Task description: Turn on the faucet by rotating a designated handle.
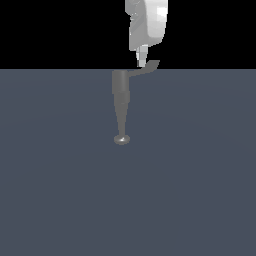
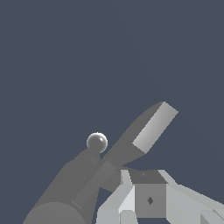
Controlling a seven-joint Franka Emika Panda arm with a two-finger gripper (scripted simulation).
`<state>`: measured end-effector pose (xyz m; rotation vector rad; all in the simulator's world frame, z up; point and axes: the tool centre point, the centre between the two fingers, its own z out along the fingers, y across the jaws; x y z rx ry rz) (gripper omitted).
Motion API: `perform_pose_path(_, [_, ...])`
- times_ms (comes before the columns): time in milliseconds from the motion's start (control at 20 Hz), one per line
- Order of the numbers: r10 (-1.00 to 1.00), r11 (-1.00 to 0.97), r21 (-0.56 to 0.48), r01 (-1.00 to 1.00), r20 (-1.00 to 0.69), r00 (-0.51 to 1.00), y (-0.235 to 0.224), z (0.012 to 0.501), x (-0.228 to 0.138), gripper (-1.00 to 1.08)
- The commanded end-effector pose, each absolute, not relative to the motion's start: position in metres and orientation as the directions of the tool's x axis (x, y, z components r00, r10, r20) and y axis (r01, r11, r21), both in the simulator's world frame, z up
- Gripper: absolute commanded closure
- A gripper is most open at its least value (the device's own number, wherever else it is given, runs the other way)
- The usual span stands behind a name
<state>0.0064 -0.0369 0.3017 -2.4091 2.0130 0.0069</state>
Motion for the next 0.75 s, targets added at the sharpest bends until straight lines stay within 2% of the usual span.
perform_pose_path(0, [-0.987,-0.159,-0.001,-0.987,-0.001,0.159,-0.053,0.301,0.013,1.08])
perform_pose_path(700, [-0.989,-0.145,0.000,-0.989,0.000,0.145,-0.083,0.301,0.042,1.08])
